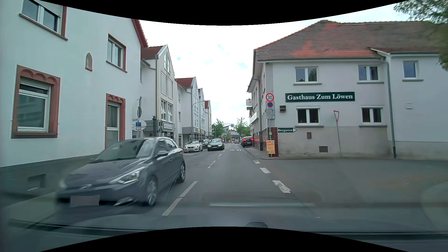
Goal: Follow the waypoints while adhering to traffic rules and regulations
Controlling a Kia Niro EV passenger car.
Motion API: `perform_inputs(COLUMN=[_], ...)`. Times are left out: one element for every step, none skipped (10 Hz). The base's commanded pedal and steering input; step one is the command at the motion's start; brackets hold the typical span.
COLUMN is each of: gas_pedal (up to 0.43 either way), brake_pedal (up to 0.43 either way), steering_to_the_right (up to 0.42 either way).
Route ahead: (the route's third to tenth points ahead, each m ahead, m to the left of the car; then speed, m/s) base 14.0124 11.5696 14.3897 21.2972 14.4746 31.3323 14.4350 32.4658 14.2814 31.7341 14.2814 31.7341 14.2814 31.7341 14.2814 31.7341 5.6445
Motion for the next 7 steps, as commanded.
perform_inputs(gas_pedal=[0.0,0.0,0.0,0.0,0.0,0.0,0.0], brake_pedal=[0.226,0.226,0.232,0.232,0.232,0.232,0.232], steering_to_the_right=[-0.006,-0.006,-0.006,-0.005,-0.006,-0.005,-0.005])
